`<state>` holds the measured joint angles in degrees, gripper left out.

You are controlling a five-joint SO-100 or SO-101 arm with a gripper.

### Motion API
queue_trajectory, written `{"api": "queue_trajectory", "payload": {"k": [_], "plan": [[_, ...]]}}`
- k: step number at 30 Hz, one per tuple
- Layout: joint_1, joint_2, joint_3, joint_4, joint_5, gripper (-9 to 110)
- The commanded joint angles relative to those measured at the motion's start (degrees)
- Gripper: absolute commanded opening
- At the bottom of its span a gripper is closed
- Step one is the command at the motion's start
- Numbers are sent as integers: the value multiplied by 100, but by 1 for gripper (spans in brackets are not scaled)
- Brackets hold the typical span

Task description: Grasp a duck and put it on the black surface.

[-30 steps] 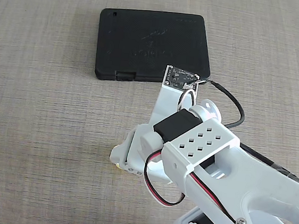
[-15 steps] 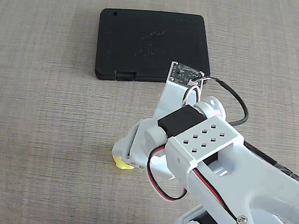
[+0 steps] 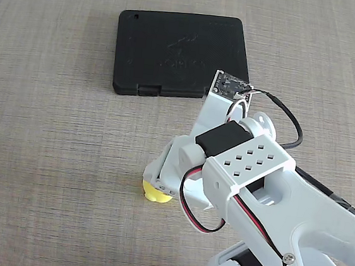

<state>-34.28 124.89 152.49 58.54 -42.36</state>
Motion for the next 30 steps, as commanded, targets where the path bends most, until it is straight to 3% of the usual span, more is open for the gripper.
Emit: {"api": "queue_trajectory", "payload": {"k": [1, 9, 30], "plan": [[44, 114, -185, 0, 18, 12], [62, 114, -149, 0, 18, 0], [132, 1459, -475, 571, 44, 0]]}}
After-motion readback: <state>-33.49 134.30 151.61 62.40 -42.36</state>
